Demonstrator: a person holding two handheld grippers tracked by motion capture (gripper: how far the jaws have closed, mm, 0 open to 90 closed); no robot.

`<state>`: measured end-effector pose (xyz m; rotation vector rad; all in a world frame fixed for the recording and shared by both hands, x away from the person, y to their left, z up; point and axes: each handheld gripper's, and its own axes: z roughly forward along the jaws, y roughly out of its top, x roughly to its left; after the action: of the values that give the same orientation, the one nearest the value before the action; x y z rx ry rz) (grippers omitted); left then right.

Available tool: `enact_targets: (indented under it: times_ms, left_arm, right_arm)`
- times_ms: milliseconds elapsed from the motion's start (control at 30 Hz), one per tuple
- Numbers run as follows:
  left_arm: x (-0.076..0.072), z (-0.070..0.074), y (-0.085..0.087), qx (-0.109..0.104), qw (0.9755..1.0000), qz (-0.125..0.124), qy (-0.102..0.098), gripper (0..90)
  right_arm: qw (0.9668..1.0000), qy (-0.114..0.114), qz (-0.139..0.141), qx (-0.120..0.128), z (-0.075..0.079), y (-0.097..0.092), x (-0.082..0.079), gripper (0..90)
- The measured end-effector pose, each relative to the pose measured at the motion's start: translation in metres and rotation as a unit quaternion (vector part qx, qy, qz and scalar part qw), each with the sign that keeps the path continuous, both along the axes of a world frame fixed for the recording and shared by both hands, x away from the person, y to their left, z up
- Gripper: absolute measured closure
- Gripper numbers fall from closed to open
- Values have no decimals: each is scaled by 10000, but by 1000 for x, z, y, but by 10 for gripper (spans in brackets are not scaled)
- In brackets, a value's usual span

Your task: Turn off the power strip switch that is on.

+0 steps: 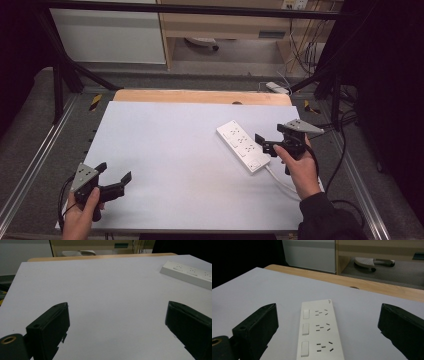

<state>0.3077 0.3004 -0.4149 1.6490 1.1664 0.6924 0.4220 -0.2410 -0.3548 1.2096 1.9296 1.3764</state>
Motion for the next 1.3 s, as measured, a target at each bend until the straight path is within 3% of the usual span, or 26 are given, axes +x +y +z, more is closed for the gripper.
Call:
enact_targets:
  times_ms: [133,567,600,667,933,1300]
  left_arm:
    - [0,0,0,12,10000,-5,4,54]
    - [1,-2,-1,57,10000,-23,47,54]
    - [1,-2,-1,59,10000,-31,46,54]
    - [1,-2,-1,52,10000,-27,48,54]
    - [2,-2,-1,67,10000,-33,66,54]
    - [2,-3,-2,106,9999,-66,78,54]
  right_arm:
    - [10000,67,29,-21,3,2,6,40]
    - [9999,-30,24,-108,13,9,22,31]
    - [9997,-102,-158,-185,15,11,25,31]
    - [9997,-93,-163,-171,15,11,27,29]
    - [9999,-93,-27,-81,20,19,40,33]
    - [9999,-45,55,-136,18,29,62,42]
